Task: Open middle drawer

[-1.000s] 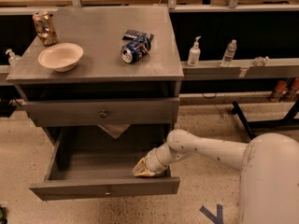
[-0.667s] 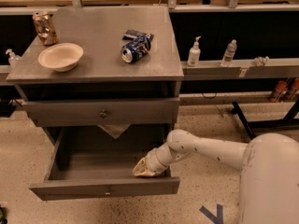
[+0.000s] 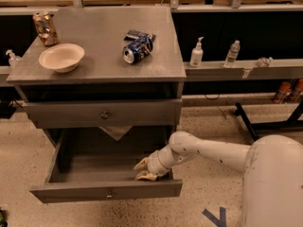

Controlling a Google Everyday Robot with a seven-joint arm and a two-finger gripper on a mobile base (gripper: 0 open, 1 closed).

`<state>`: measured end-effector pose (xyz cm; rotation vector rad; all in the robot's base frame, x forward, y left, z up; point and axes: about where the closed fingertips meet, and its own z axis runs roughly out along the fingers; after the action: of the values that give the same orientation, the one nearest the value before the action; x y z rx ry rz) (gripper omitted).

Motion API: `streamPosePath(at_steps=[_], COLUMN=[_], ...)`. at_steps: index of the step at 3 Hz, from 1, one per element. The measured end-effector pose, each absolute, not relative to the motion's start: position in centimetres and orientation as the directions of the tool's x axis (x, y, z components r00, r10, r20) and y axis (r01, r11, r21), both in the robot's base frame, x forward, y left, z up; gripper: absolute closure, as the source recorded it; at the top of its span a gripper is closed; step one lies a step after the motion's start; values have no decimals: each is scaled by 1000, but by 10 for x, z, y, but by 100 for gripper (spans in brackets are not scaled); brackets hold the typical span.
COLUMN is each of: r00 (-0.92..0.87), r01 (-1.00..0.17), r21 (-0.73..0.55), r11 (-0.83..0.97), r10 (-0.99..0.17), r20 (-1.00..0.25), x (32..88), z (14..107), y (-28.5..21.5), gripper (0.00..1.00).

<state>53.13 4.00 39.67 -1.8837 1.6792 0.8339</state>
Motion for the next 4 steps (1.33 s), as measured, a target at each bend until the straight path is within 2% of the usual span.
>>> streamPosePath(at_steps=[1,2,3,4], r00=[62,62,62,87], r01=[-990,-990,-990,-986], r21=[44,44,44,41], r11=[-133,-133,-133,-163], r10=[-698,-698,-698,-702], r20=[-713,-713,-713,-707], x=[532,535,535,535], z=[397,397,397,405], y=[40,40,40,49], gripper=[0,16,39,70])
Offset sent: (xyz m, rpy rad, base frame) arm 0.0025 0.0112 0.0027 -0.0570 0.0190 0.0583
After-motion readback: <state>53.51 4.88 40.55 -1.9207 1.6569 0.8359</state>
